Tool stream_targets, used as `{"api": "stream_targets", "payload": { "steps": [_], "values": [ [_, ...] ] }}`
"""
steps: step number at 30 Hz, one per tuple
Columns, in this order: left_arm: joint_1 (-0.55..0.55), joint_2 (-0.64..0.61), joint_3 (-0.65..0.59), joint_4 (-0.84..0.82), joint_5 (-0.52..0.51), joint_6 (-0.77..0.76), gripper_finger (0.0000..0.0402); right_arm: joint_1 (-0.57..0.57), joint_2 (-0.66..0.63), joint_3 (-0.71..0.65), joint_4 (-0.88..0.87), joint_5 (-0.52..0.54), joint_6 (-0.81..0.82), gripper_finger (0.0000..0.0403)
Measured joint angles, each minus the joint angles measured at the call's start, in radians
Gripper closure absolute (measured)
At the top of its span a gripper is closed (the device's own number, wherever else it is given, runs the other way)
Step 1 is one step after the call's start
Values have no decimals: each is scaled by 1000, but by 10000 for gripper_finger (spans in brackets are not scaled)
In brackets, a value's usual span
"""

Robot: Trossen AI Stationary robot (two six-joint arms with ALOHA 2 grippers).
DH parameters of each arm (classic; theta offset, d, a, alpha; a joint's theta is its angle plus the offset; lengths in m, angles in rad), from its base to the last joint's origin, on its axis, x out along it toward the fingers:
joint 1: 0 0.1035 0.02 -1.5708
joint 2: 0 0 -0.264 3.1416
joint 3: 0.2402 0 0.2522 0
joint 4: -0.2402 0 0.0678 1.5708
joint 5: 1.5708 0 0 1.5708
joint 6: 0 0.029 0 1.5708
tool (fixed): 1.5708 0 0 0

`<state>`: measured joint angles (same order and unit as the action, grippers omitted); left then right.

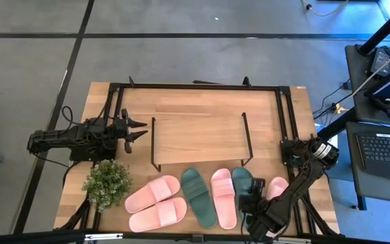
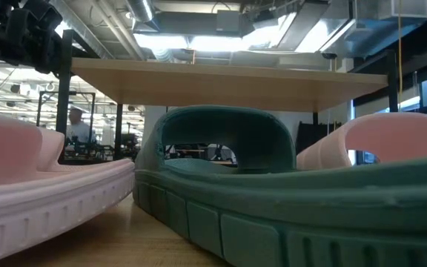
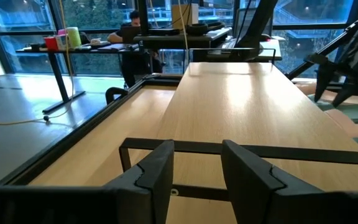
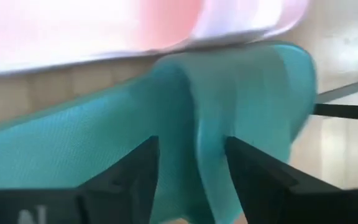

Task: Pick and place slides into the shelf
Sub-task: Put the green slide on the shelf

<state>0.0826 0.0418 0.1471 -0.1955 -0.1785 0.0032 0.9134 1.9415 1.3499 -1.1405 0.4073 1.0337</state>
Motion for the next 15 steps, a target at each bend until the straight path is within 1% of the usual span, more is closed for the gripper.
{"api": "stream_targets", "payload": {
  "steps": [8, 13, 15],
  "values": [
    [0, 0, 0, -23, -60, 2, 274, 0, 0, 0, -57, 17, 21, 254],
    [0, 0, 0, -49, -67, 1, 274, -10, 0, 0, -80, 18, 21, 276],
    [0, 0, 0, -58, -67, 0, 274, -15, 0, 0, -91, 34, 20, 284]
  ]
}}
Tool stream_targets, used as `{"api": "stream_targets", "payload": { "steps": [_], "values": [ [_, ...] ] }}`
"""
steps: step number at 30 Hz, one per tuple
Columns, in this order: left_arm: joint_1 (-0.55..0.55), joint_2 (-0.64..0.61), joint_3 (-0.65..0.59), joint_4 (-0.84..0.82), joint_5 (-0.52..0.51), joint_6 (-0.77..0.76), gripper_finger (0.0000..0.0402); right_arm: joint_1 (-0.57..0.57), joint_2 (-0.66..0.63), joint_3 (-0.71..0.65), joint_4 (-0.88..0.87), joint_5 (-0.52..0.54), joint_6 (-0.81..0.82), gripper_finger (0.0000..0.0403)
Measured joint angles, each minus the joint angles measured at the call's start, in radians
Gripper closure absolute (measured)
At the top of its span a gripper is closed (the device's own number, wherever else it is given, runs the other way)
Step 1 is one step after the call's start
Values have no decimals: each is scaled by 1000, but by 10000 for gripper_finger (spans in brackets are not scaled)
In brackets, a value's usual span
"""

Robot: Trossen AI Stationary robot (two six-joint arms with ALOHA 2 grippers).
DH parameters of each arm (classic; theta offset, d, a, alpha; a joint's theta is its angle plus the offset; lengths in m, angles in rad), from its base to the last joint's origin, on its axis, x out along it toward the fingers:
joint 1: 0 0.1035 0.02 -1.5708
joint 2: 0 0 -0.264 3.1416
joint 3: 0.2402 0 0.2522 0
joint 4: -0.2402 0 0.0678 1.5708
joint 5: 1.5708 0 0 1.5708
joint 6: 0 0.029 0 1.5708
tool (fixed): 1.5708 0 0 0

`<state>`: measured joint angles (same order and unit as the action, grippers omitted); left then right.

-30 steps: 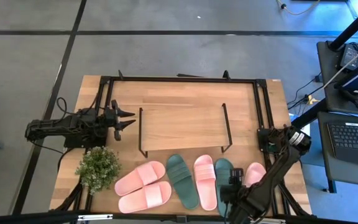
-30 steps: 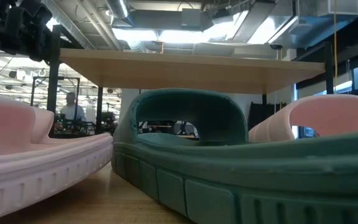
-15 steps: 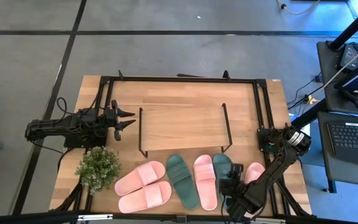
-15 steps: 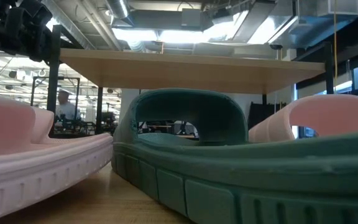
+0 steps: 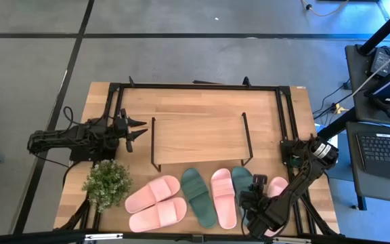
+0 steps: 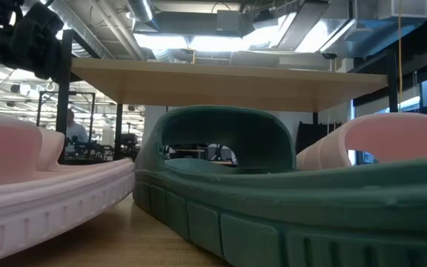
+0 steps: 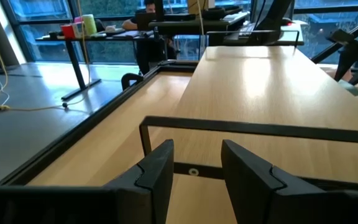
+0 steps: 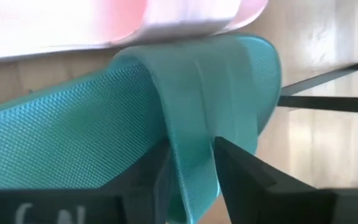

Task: Pick and place slides into the shelf
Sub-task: Put the green slide on the shelf

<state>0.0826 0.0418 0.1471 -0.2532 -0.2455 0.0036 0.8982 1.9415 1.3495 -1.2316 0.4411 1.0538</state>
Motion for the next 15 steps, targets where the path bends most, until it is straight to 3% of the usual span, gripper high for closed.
{"api": "stream_targets", "payload": {
  "steps": [5, 15],
  "values": [
    [0, 0, 0, -2, 0, -1, 274, -10, 0, 0, -4, 58, -15, 296],
    [0, 0, 0, -2, 0, 0, 274, -44, 0, 0, 3, 66, -46, 298]
  ]
}}
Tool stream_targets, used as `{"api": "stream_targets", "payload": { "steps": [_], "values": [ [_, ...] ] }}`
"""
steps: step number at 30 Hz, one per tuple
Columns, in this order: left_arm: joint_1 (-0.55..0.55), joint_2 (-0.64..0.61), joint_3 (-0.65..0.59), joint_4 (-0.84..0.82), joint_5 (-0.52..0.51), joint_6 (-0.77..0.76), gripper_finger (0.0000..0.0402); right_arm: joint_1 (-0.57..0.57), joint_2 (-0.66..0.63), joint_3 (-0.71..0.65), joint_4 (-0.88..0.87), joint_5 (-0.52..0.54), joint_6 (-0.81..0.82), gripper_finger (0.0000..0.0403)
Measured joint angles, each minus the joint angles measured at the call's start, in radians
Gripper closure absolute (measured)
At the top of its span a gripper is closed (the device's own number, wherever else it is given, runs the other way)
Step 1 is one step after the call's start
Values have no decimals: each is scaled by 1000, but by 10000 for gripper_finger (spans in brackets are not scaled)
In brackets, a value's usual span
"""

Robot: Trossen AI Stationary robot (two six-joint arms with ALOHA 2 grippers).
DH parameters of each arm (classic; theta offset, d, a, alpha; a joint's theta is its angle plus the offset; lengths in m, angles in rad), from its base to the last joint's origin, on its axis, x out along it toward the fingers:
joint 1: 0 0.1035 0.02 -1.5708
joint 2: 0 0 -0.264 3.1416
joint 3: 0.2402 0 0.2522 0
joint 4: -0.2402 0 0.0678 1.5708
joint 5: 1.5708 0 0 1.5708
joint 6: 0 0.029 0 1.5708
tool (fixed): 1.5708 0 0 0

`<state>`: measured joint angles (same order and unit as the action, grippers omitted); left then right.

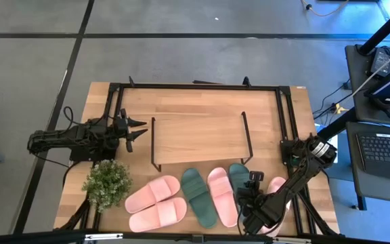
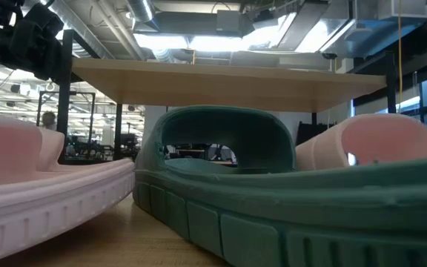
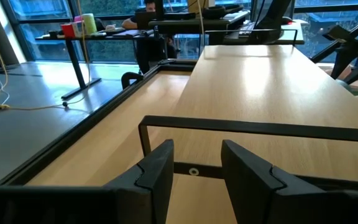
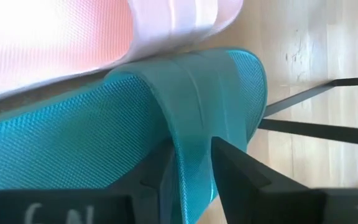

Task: Pick and place slides into the shelf
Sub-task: Put the green slide on the shelf

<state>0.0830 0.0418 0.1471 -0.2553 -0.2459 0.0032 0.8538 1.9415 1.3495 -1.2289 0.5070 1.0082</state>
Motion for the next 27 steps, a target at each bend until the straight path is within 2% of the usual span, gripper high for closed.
{"api": "stream_targets", "payload": {
  "steps": [5, 10, 15, 21, 27],
  "values": [
    [0, 0, 0, 0, 0, 0, 274, -7, 0, 0, 0, 1, 4, 313],
    [0, 0, 0, 0, 0, 0, 274, -7, 0, 0, -1, 2, -6, 384],
    [0, 0, 0, 0, 0, 0, 274, -7, -3, 17, -30, -9, -18, 390],
    [0, 0, 0, 1, 0, 0, 274, 4, -6, 182, -198, -15, -14, 392],
    [0, 0, 0, 1, 0, 0, 274, 20, -6, 440, -335, -117, -18, 392]
  ]
}}
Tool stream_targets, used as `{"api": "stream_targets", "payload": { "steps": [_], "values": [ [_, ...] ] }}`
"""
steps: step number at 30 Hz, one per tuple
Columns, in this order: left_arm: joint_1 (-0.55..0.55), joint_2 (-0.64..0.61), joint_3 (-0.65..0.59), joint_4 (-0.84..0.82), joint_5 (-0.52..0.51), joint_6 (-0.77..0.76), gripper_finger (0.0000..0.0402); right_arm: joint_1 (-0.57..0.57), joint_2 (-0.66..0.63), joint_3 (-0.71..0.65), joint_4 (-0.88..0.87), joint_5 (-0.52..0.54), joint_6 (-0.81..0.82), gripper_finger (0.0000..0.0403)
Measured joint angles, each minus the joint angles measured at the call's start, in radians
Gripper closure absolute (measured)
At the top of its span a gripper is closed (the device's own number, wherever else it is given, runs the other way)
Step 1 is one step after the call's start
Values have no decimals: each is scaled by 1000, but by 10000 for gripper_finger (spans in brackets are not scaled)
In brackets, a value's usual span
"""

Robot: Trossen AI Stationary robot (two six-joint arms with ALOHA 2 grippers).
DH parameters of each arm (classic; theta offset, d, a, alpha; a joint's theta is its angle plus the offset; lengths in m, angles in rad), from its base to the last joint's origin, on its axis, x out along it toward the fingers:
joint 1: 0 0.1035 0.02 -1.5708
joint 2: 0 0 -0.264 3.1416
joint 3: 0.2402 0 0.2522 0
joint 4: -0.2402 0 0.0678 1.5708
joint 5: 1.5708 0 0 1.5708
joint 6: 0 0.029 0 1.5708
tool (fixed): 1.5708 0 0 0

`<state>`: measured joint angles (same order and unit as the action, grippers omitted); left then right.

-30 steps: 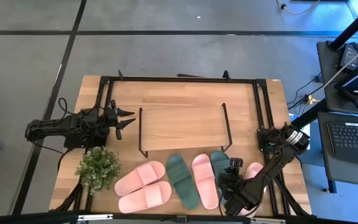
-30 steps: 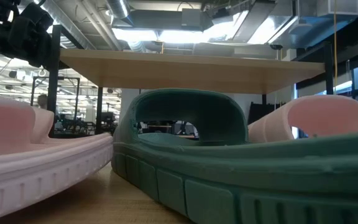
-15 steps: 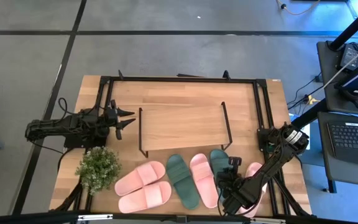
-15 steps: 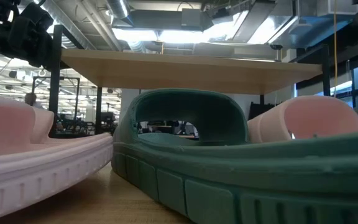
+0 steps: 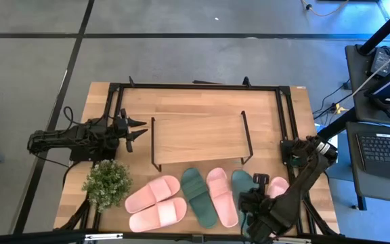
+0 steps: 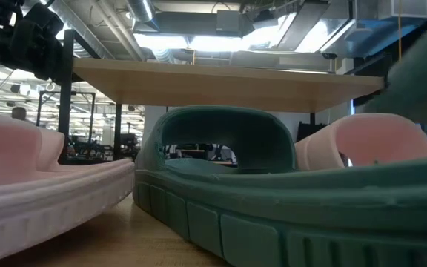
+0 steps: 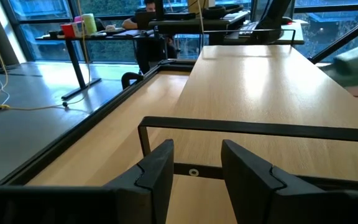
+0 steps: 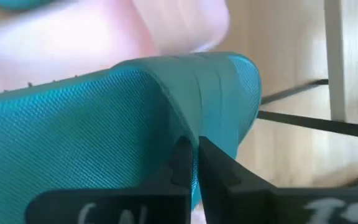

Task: Pick and place slides into the shelf
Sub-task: Put the green slide on the shelf

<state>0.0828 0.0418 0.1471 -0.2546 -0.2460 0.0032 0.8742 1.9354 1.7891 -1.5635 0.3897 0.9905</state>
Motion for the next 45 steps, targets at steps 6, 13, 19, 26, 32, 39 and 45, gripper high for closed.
{"api": "stream_targets", "payload": {
  "steps": [6, 13, 19, 26, 32, 39, 45],
  "values": [
    [0, 0, 0, 0, 0, 0, 274, 21, -2, 260, -6, 68, -163, 392],
    [0, 0, 0, 0, 0, 0, 274, -24, -2, 476, -9, 468, -480, 392],
    [0, 0, 0, 0, 0, -6, 274, -201, -3, 556, -8, 556, -555, 392],
    [0, 0, 0, 0, 0, -27, 274, -450, 4, 543, -8, 463, -617, 392],
    [0, 0, 0, -2, 0, -28, 274, -585, 7, 424, -8, 446, -604, 392],
    [0, 0, 0, -42, 0, -29, 274, -639, 8, 193, 37, 441, -583, 392],
    [0, 0, 0, -71, 0, -31, 274, -665, 8, 44, 47, 420, -521, 392]
  ]
}}
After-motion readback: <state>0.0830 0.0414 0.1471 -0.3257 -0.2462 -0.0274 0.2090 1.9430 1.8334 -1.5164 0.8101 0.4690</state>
